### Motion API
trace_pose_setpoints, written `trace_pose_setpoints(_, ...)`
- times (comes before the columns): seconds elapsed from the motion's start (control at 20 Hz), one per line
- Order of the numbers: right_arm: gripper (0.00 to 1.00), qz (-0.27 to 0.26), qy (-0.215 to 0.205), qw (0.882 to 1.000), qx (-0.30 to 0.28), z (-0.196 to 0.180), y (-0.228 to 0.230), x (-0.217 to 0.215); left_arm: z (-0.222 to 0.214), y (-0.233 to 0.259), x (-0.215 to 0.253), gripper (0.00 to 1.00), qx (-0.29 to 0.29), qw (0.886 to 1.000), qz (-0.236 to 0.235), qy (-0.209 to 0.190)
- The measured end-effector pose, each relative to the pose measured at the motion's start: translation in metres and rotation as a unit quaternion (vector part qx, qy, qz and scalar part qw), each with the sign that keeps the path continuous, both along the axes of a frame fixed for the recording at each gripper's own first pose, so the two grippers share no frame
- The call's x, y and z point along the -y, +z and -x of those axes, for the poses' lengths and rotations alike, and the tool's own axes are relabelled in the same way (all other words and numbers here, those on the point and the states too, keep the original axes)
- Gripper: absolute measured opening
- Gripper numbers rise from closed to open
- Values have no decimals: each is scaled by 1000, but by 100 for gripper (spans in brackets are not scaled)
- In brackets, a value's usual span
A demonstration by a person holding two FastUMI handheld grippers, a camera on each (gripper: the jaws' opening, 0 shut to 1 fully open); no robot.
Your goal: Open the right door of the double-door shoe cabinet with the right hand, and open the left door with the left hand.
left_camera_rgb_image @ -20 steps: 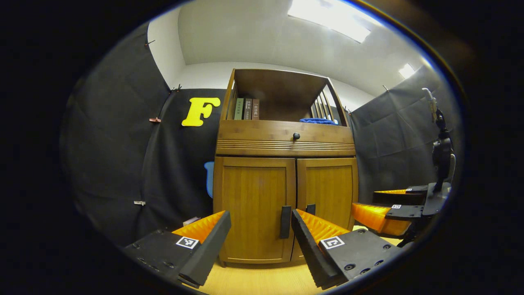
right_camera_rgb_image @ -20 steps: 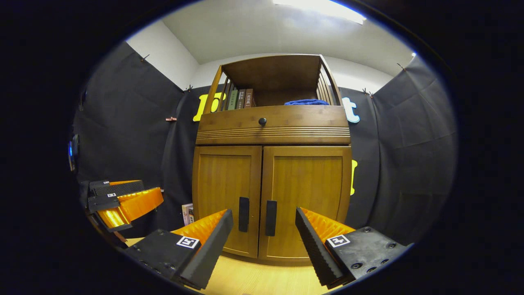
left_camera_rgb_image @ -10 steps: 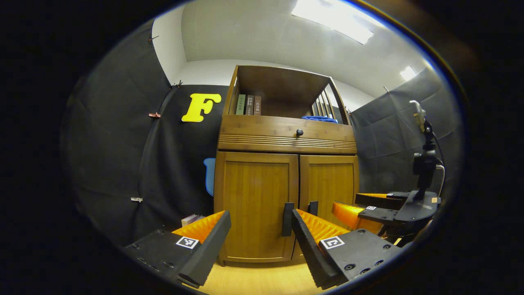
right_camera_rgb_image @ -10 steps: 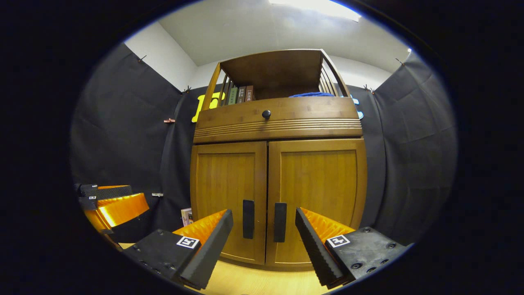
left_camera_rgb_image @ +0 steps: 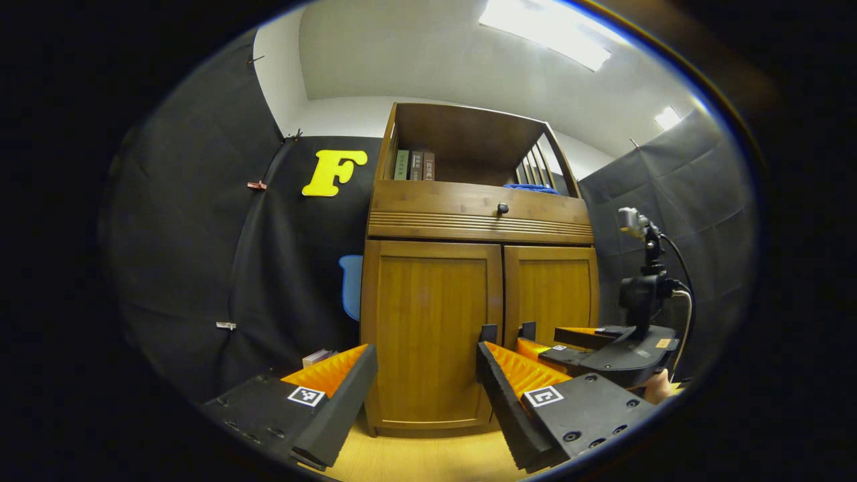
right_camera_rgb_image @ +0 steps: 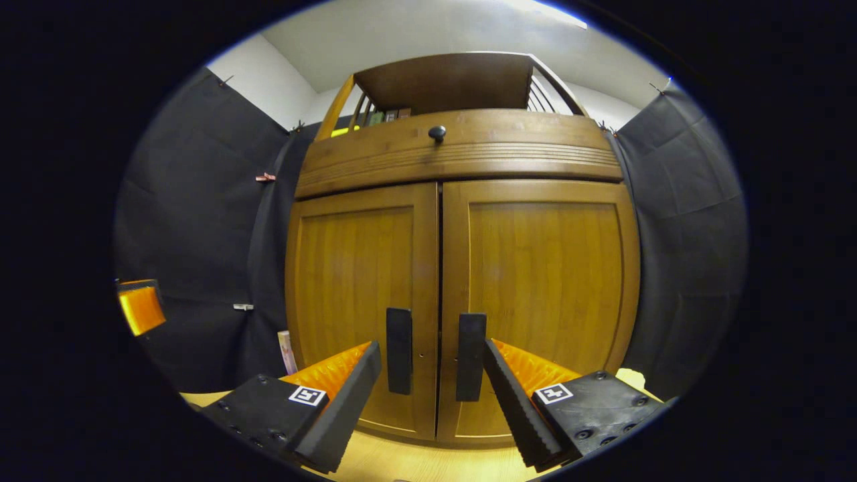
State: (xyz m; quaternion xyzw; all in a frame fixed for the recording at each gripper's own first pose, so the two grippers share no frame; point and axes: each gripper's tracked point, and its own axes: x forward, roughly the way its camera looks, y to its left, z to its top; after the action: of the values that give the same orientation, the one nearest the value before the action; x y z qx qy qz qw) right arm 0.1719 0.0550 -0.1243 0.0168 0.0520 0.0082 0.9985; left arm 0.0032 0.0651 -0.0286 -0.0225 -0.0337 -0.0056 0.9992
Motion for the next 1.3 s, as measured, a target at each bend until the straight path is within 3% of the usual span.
trace_pose_setpoints(0.05, 97, 1, -7, 1000, -9, -6, -10, 5, -2, -3, -4, 88, 0, 1000, -1, 3)
trace_pose_setpoints(0.2, 99, 1, -20, 999, -30, -22, -37, 13, -12, -15, -11, 92, -11, 1000, 4, 5)
trace_pose_setpoints(0.25, 97, 0, -26, 999, -32, -27, -43, 17, -15, -19, -11, 87, -15, 1000, 6, 3)
trace_pose_setpoints(0.3, 97, -1, -32, 999, -32, -29, -46, 19, -17, -22, -12, 92, -18, 1000, 8, 1)
trace_pose_setpoints(0.65, 97, 14, -70, 997, -24, -54, -67, 40, -36, -44, -19, 92, -28, 1000, 9, 0)
trace_pose_setpoints(0.7, 96, 12, -68, 997, -29, -60, -74, 40, -39, -47, -20, 88, -30, 999, 11, -1)
trace_pose_setpoints(0.75, 99, 10, -70, 997, -35, -62, -80, 41, -41, -51, -22, 92, -36, 999, 12, 0)
trace_pose_setpoints(1.1, 34, 43, -100, 993, -51, -69, -97, 52, -49, -67, -28, 92, -57, 998, 17, 8)
trace_pose_setpoints(1.15, 29, 38, -98, 993, -52, -68, -97, 51, -49, -69, -25, 92, -60, 998, 18, 5)
trace_pose_setpoints(1.2, 34, 32, -95, 993, -55, -69, -98, 50, -48, -70, -23, 93, -64, 998, 18, 3)
trace_pose_setpoints(1.3, 34, 32, -90, 994, -59, -66, -98, 48, -47, -71, -28, 93, -69, 997, 13, 16)
